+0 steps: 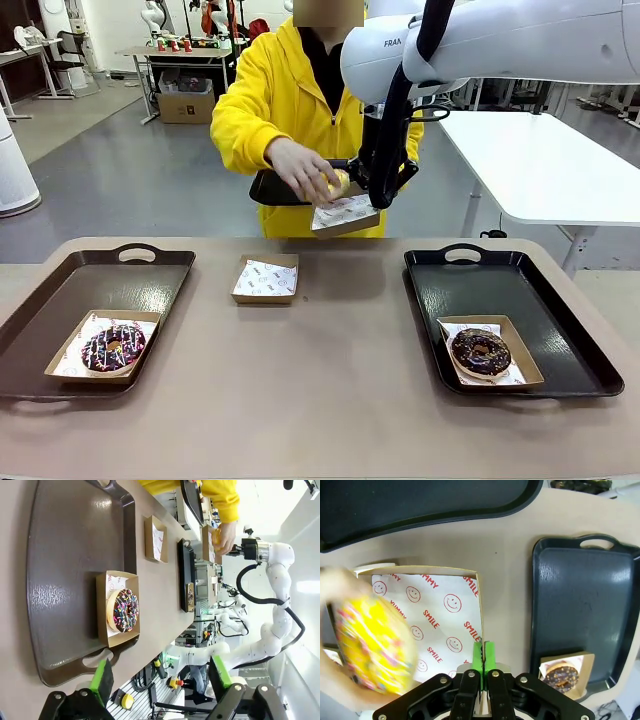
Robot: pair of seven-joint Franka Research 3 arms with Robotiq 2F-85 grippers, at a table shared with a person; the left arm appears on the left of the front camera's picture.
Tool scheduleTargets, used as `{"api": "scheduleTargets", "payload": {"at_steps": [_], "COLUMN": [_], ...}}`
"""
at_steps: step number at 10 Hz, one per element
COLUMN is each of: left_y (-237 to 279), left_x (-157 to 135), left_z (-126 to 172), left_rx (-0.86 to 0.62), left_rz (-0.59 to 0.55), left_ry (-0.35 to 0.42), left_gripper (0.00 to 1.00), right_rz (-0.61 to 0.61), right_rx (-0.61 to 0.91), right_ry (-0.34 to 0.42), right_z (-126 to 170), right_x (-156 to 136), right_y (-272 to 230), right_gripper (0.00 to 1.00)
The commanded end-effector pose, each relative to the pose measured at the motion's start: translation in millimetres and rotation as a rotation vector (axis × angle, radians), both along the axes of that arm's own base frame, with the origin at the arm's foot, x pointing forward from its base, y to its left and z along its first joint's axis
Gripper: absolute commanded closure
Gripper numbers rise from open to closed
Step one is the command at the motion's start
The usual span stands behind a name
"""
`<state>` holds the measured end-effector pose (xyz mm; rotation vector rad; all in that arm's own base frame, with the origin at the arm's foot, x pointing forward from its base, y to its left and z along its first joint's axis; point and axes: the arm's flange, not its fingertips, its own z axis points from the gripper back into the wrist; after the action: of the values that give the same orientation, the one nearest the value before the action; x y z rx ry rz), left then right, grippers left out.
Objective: Individually package the donuts and arrange them on the tray.
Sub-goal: Place the picked Paper togo box on the Handle tray while simultaneously picking up another Paper togo box from the table with the other hand.
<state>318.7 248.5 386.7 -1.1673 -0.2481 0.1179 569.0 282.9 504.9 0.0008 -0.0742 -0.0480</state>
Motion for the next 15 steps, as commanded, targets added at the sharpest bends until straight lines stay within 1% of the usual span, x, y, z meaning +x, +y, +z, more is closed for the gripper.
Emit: {"api": "scheduleTargets", "payload": {"at_steps": [1,15], "left_y": [-1.2,-1.2], "left_x": [-3.2,-3.2], "left_z": [3.3,3.3], "left_rx": [0.006,0.006], "left_rz": [0.007,0.007], "left_ry": [0.000,0.000], "left_gripper": [0.00,0.00], "right_rz": [-0.004,-0.004], "right_rx": [-0.003,-0.003], "right_ry": [0.001,0.001], "right_z": [0.8,0.8], "right_x": [-3.7,-3.7], "right_y": [-2.9,-2.9], "right_gripper": [1.00,1.00]}}
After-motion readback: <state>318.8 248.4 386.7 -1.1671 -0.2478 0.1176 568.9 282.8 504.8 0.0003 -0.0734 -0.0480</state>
